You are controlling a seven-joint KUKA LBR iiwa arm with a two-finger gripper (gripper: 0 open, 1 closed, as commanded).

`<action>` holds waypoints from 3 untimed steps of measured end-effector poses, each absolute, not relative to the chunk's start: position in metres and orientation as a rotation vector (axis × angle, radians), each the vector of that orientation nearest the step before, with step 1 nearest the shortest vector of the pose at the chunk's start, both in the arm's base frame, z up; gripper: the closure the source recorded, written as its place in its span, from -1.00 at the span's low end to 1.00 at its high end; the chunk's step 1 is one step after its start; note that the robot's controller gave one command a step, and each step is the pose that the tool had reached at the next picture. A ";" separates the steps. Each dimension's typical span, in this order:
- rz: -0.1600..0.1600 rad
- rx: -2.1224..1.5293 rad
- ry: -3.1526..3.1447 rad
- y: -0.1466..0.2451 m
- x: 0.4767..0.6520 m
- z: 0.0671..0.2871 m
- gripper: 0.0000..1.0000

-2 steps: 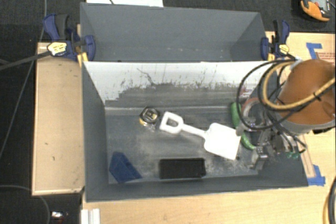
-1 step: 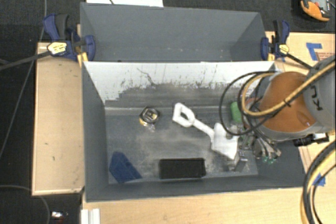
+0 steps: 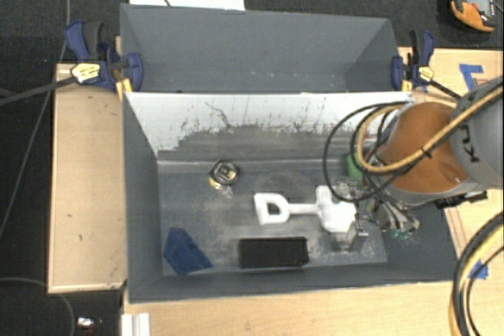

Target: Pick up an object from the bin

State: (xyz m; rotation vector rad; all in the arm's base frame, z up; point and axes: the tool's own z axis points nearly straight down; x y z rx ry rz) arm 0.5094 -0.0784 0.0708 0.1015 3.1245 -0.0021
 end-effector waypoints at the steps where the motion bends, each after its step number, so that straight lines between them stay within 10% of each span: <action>1: -0.003 0.168 3.119 -0.074 0.518 0.182 -1.00; 2: -0.001 0.070 3.130 -0.067 0.507 0.248 -1.00; 3: 0.000 0.196 3.128 -0.069 0.497 0.162 -1.00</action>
Offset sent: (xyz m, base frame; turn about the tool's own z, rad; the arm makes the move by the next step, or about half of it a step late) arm -0.0039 0.0118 0.1722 -0.0210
